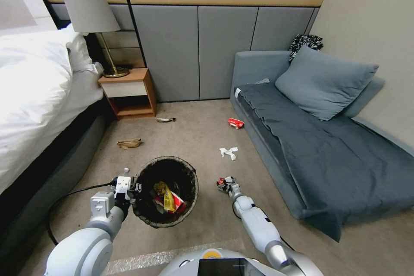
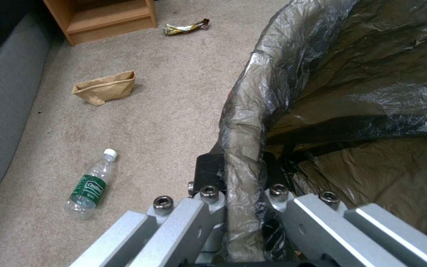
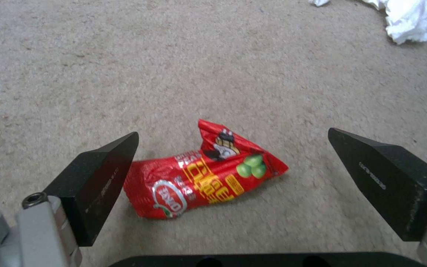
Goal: Pick up the trash bin, then pick up the garbage from the floor and place it into the trash bin.
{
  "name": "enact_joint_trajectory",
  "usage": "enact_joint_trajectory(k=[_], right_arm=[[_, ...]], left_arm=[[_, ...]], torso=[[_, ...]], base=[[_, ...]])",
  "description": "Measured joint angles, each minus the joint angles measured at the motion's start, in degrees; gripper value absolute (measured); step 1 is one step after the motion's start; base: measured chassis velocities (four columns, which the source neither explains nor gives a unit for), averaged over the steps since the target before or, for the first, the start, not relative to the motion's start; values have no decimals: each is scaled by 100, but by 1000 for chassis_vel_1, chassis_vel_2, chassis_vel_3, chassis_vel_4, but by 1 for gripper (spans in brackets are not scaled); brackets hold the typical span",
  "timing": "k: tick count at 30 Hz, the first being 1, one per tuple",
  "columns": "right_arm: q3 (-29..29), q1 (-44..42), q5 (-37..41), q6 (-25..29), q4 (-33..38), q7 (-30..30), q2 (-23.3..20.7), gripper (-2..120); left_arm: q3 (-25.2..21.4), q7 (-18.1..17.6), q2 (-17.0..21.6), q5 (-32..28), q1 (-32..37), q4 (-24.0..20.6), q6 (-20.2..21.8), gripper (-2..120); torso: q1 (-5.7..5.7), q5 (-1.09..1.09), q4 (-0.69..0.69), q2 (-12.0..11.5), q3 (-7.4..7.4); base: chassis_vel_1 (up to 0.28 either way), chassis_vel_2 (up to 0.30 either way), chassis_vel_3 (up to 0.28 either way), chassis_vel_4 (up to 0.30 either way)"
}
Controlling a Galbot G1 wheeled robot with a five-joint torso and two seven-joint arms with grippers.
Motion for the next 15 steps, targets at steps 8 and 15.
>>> enact_joint_trajectory(k=[8,15], right_arm=[[80,146,-109,85,-245,-35,98,100],[106,282,-152,151,-503,-71,169,100]], left_arm=[[-1,19,8,22,-2,0,0,1],[6,58,15,48,-32,0,0,1]], torso=[[0,0,0,0,0],[0,0,0,0,0]], base=[[0,0,0,0],[0,0,0,0]])
